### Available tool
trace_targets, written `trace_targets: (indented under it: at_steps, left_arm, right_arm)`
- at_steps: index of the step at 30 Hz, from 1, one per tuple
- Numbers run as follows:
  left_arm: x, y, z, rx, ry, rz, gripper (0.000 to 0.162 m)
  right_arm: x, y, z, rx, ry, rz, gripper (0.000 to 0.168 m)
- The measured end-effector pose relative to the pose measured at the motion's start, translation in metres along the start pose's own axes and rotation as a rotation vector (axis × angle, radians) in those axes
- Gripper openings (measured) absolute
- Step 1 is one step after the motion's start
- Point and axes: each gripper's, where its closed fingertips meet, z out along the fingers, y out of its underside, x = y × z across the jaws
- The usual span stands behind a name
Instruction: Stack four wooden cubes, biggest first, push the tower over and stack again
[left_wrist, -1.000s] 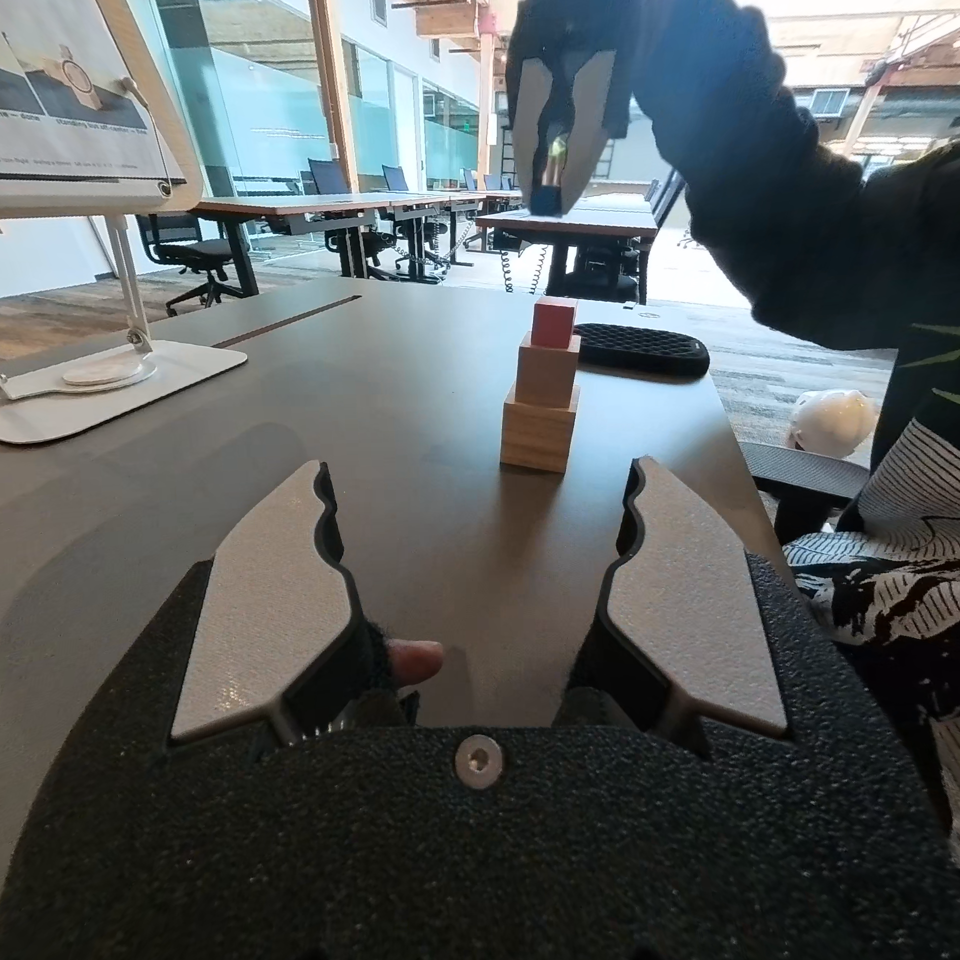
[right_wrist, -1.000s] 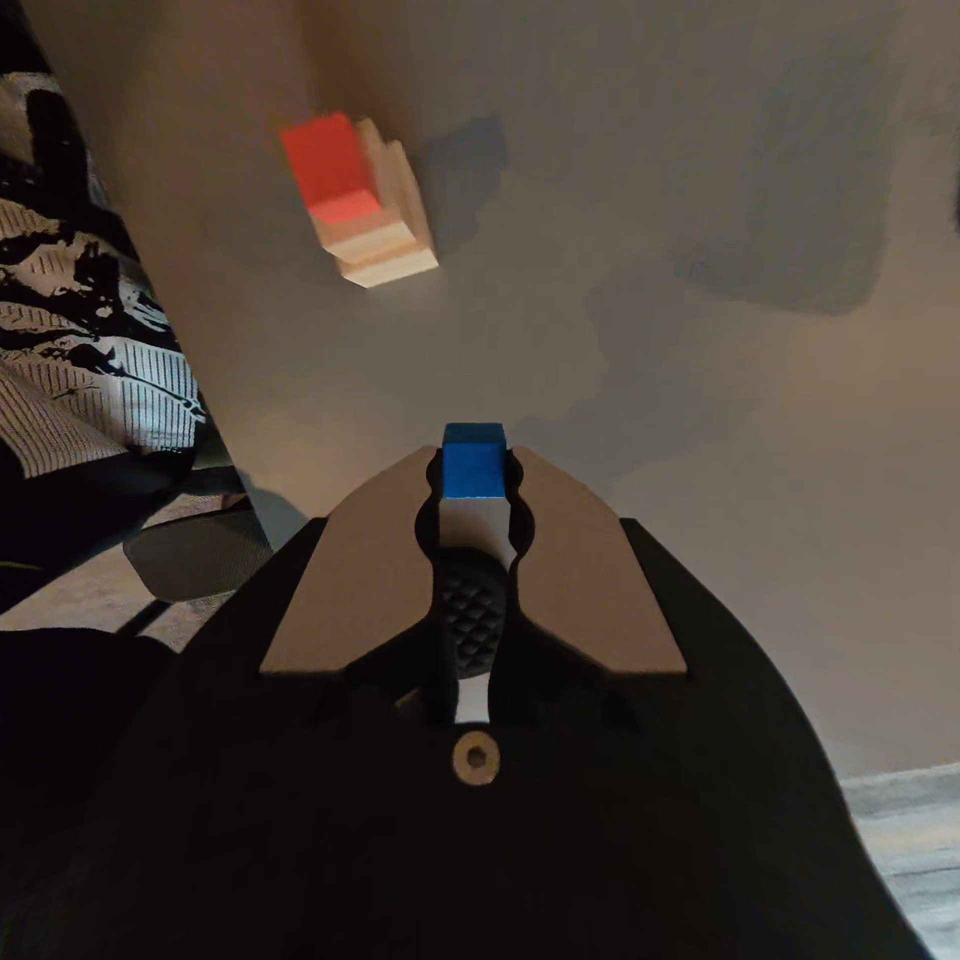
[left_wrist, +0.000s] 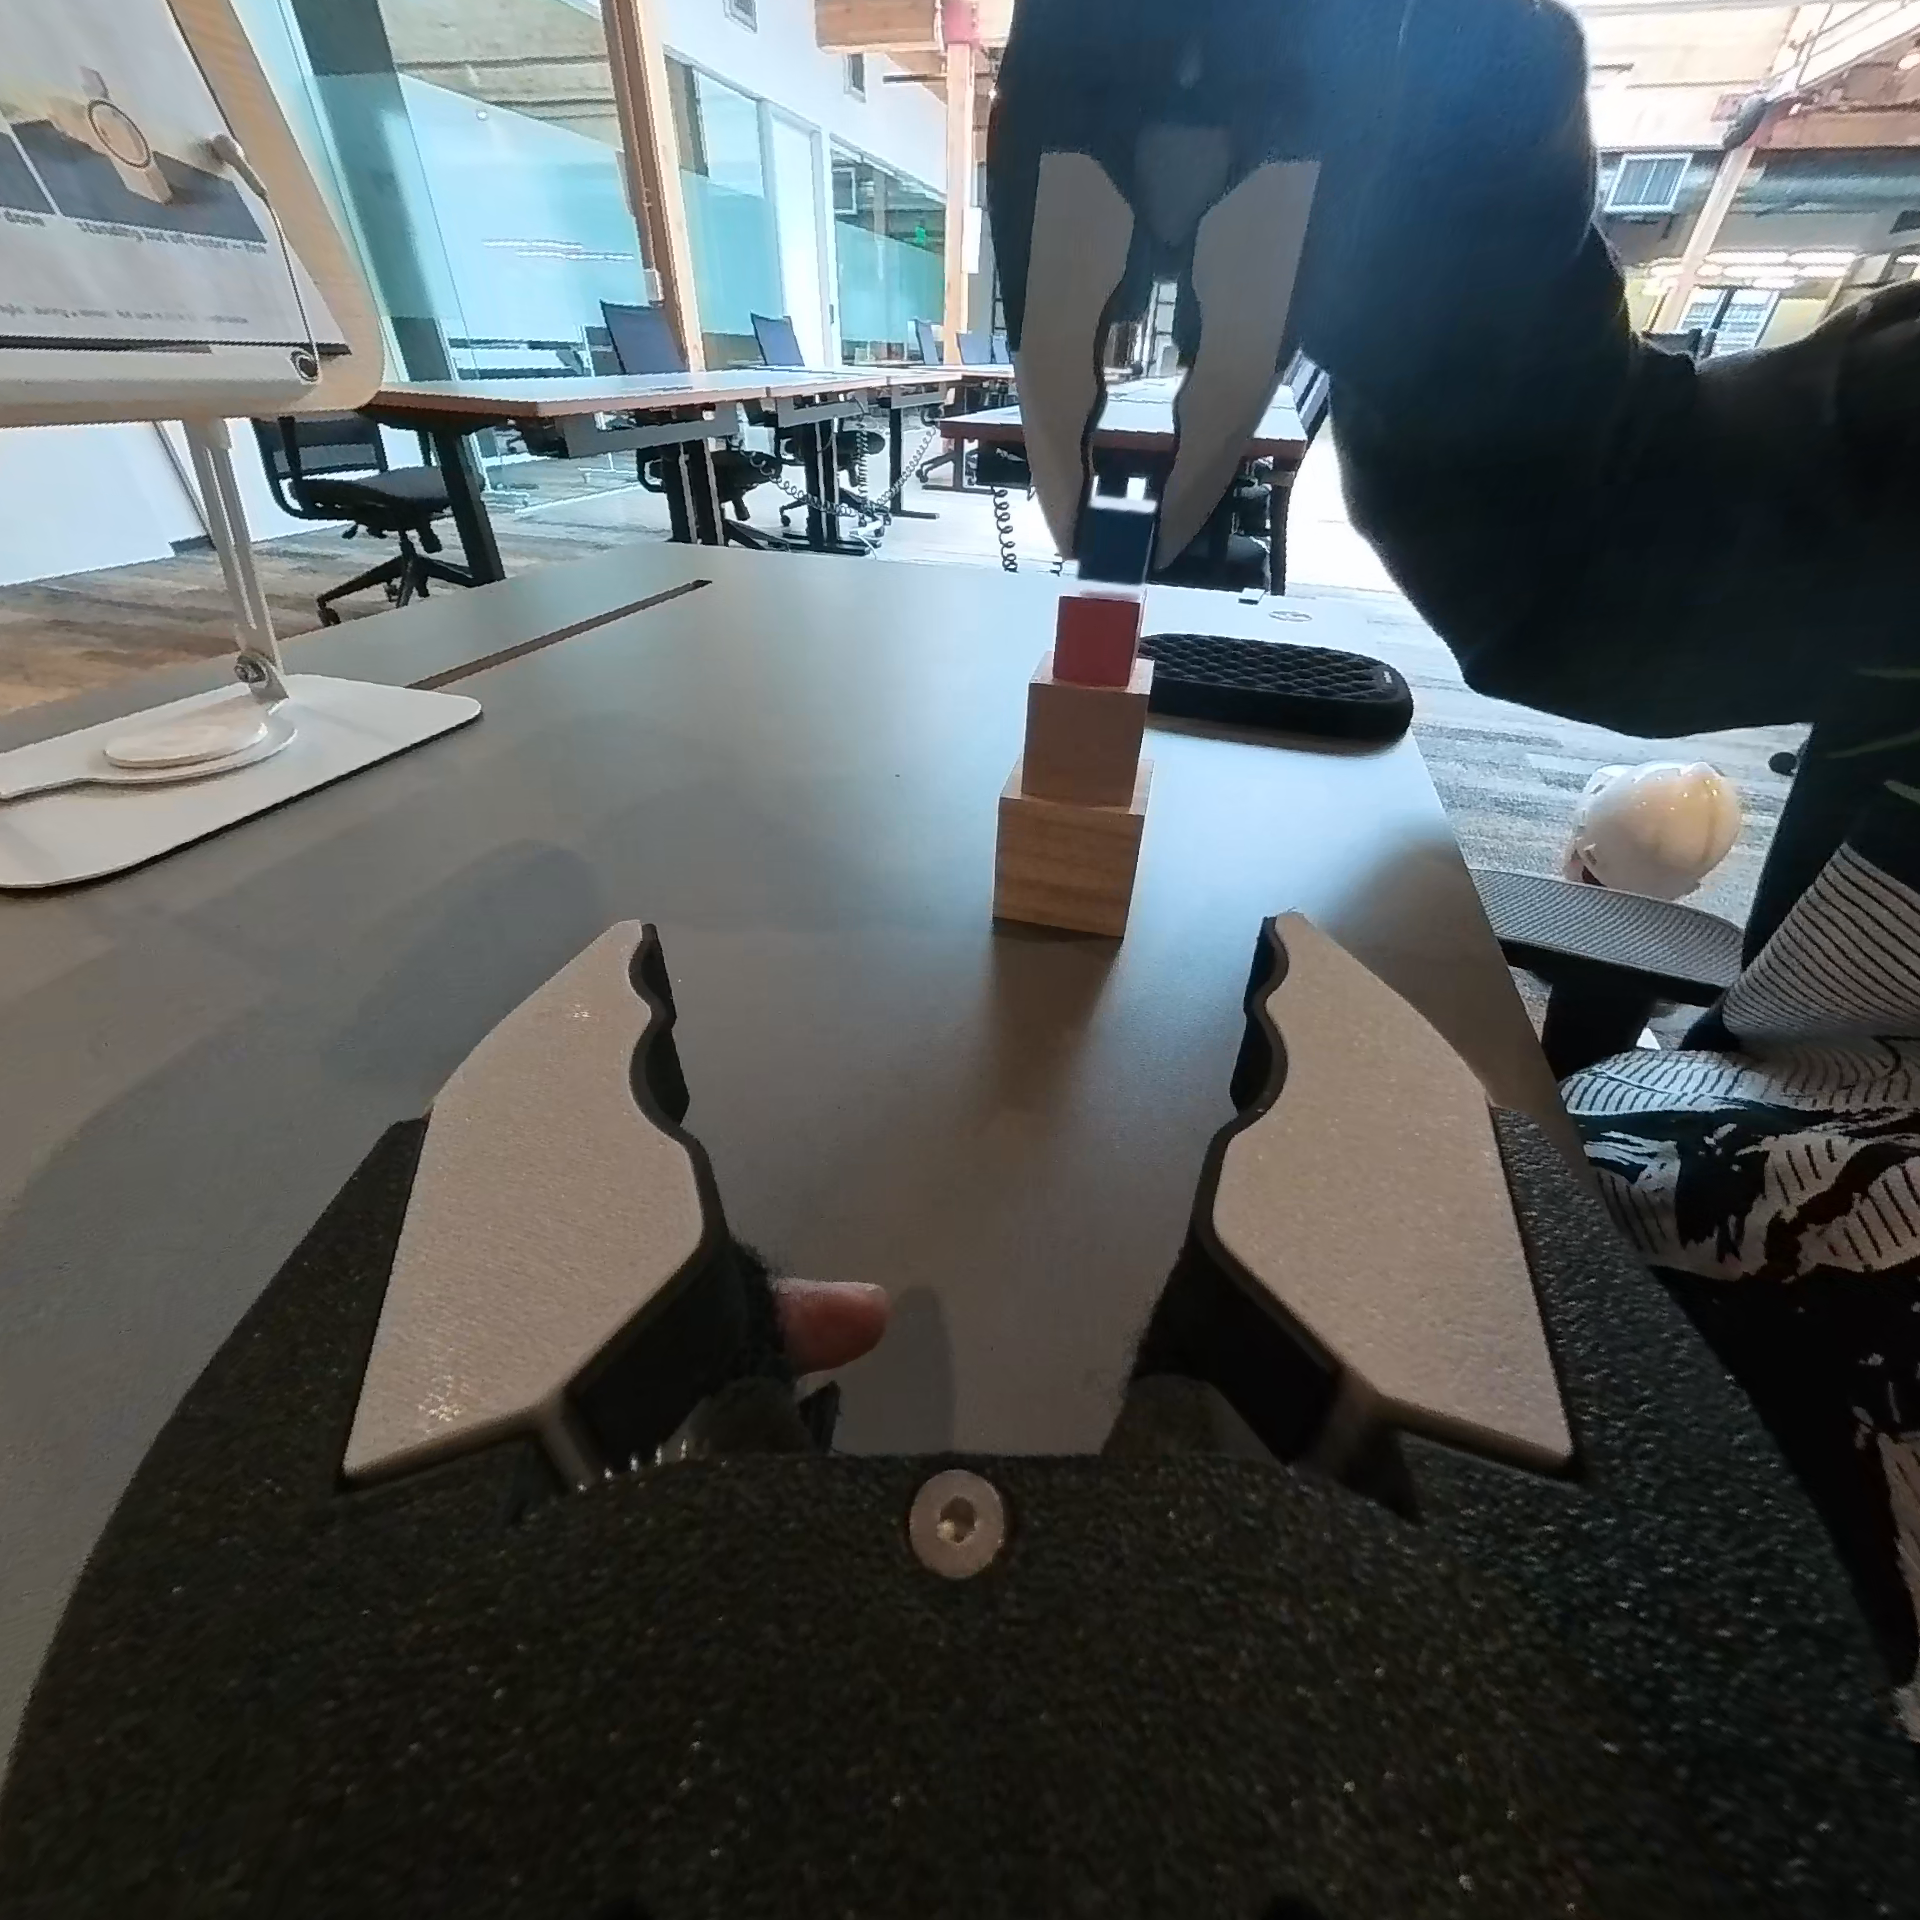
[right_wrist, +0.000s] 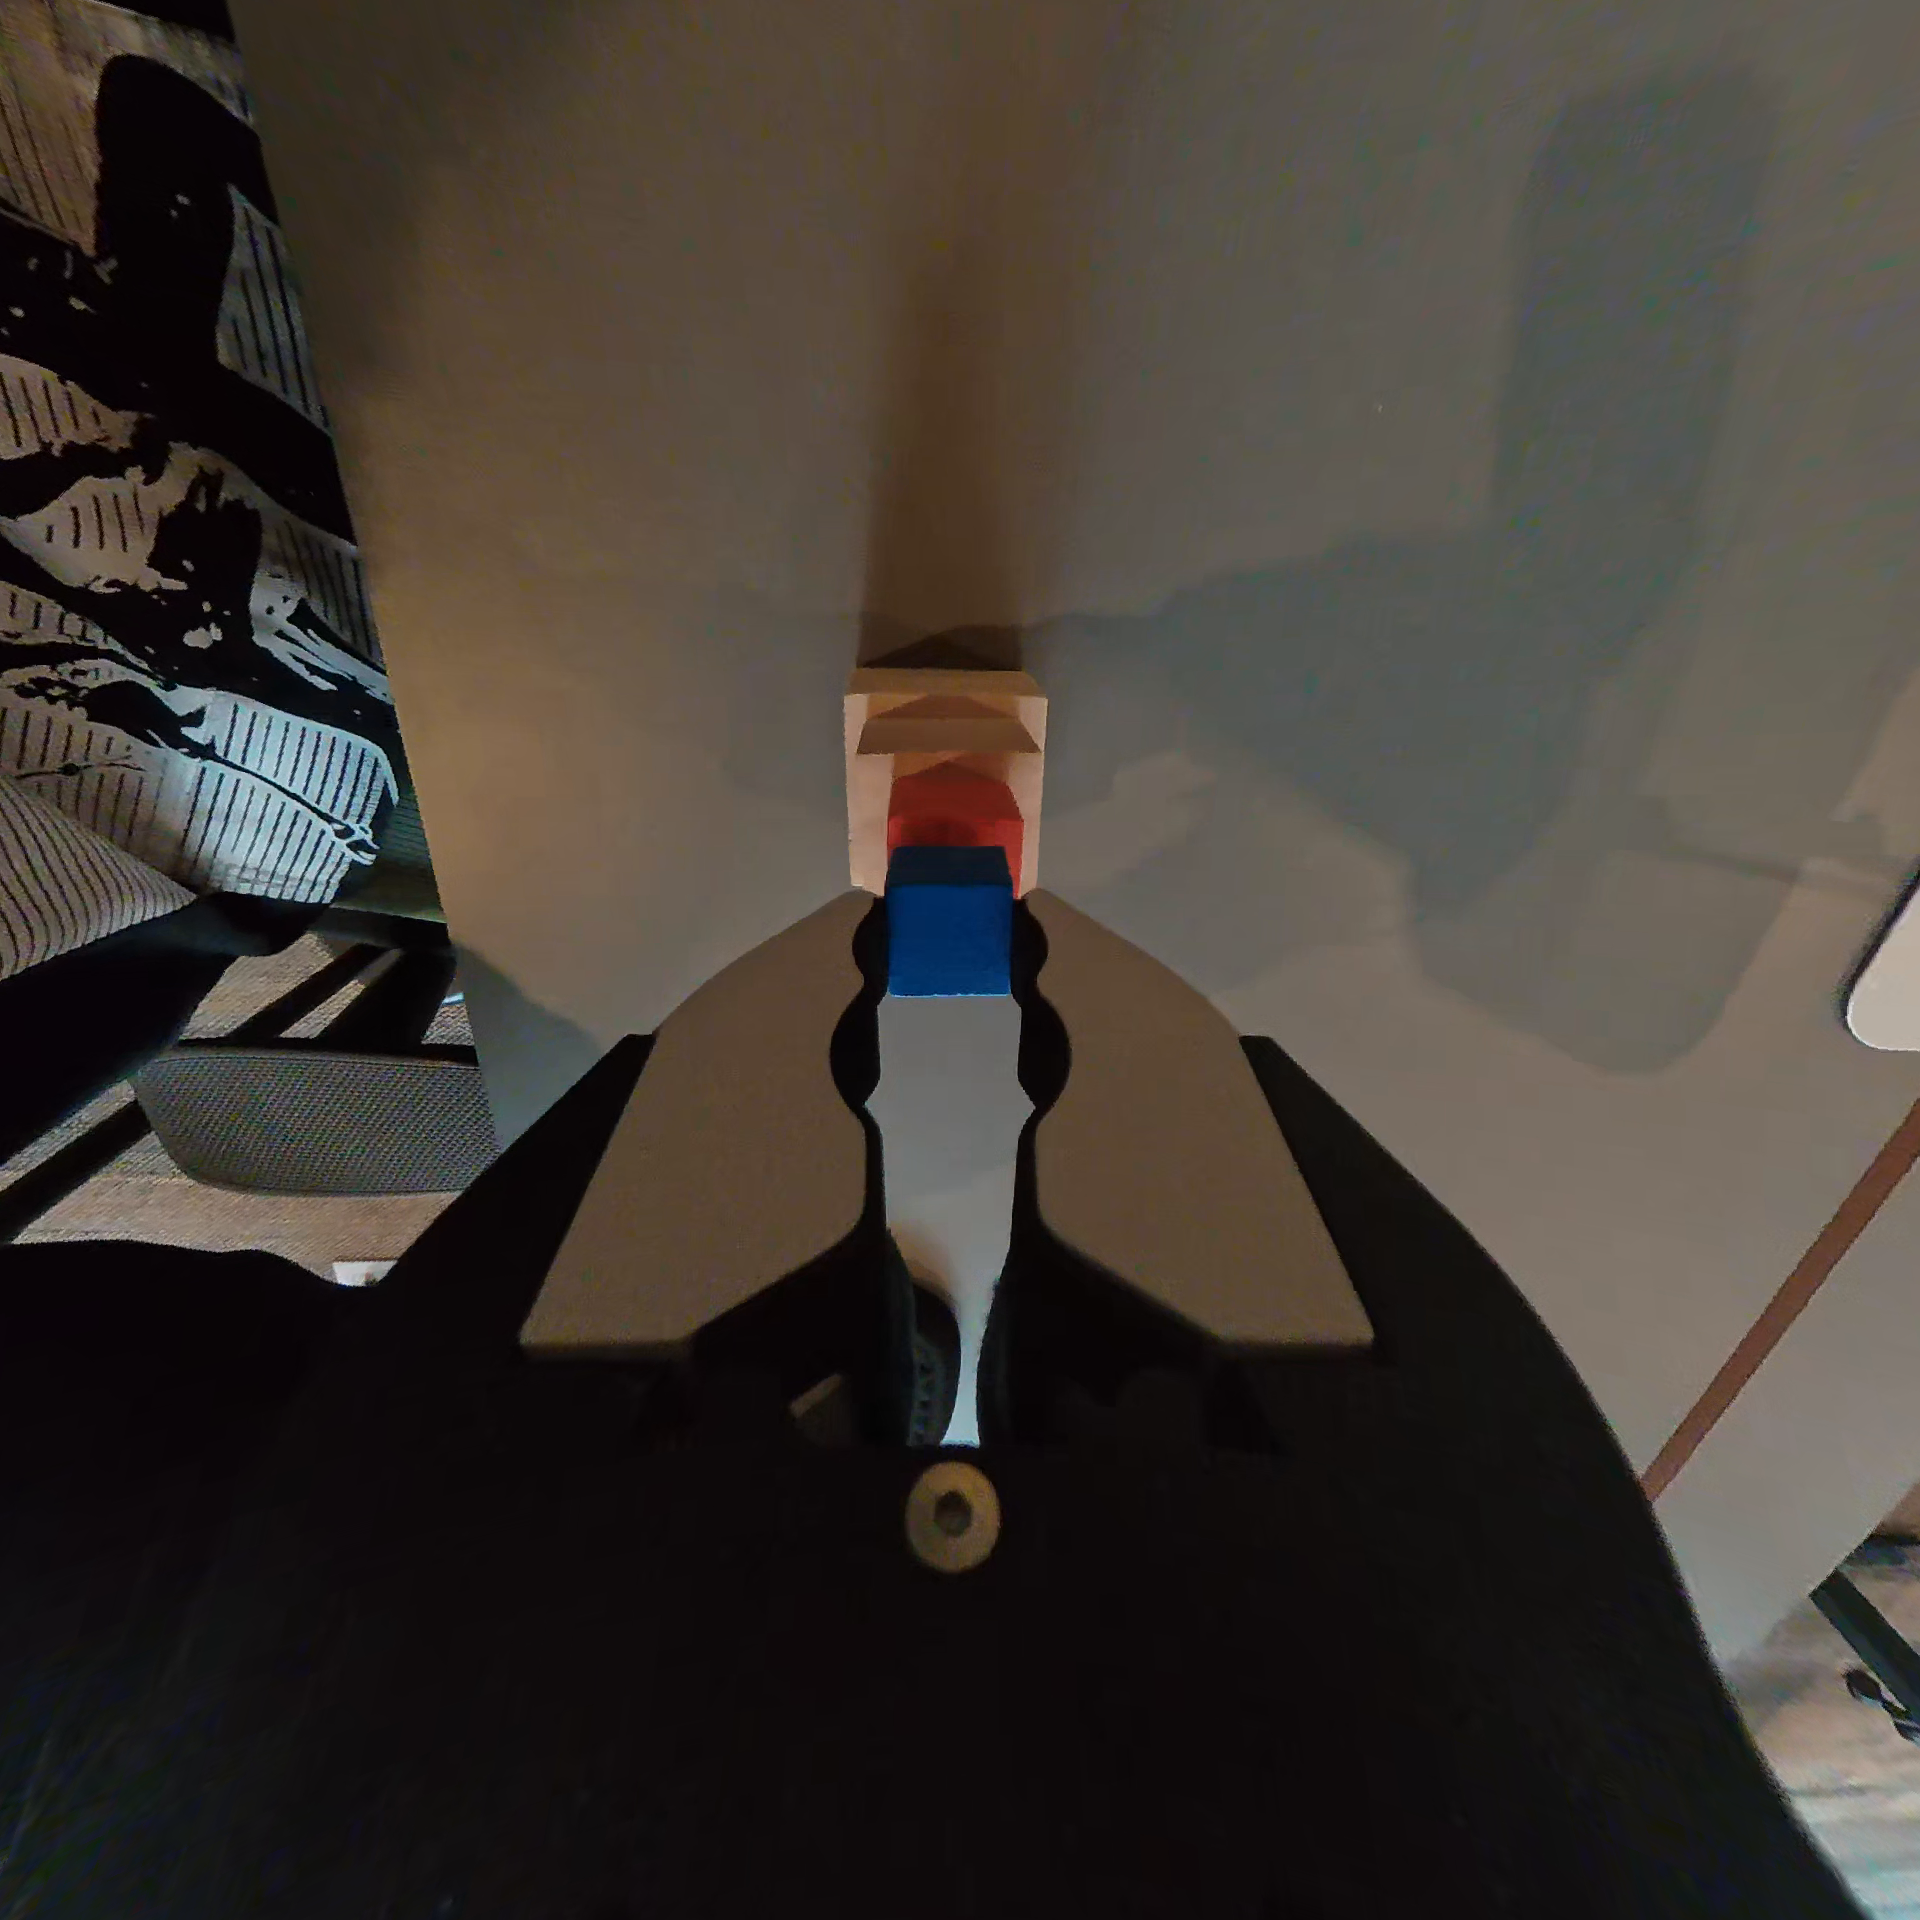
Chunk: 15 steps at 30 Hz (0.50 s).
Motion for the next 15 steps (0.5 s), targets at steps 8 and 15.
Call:
trace_targets:
  at_steps: [8, 15]
  left_arm:
    - [0.0001, 0.0002, 0.0002, -0.002, 0.001, 0.001, 0.104]
    - [0.0003, 0.0005, 0.0004, -0.004, 0.002, 0.003, 0.104]
  right_arm:
    - [0.0018, -0.0011, 0.0028, -0.003, -0.003, 0.000, 0.022]
    - [0.0004, 0.0012, 0.0043, -0.021, -0.011, -0.006, 0.024]
